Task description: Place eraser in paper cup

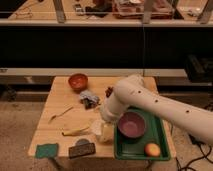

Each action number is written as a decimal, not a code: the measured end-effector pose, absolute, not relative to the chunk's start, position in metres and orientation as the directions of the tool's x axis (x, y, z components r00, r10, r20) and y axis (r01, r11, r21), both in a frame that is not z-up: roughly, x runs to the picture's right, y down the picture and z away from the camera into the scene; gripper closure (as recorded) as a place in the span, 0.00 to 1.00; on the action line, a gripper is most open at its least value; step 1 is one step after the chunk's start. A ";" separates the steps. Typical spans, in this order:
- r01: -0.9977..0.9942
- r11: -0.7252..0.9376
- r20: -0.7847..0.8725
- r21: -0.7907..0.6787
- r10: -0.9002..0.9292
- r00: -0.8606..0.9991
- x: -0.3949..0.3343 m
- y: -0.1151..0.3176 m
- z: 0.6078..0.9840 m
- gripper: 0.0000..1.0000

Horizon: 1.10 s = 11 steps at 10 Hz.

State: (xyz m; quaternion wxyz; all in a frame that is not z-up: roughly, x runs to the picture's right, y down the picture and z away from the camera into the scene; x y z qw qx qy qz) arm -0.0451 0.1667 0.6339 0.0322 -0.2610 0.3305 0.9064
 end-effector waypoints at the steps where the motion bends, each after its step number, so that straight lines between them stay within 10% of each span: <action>1: -0.277 -0.777 -0.516 0.565 -0.071 -0.853 -0.069 0.186 0.614 0.20; 11: -0.382 -0.747 -0.592 0.543 -0.019 -0.806 -0.139 0.255 0.622 0.20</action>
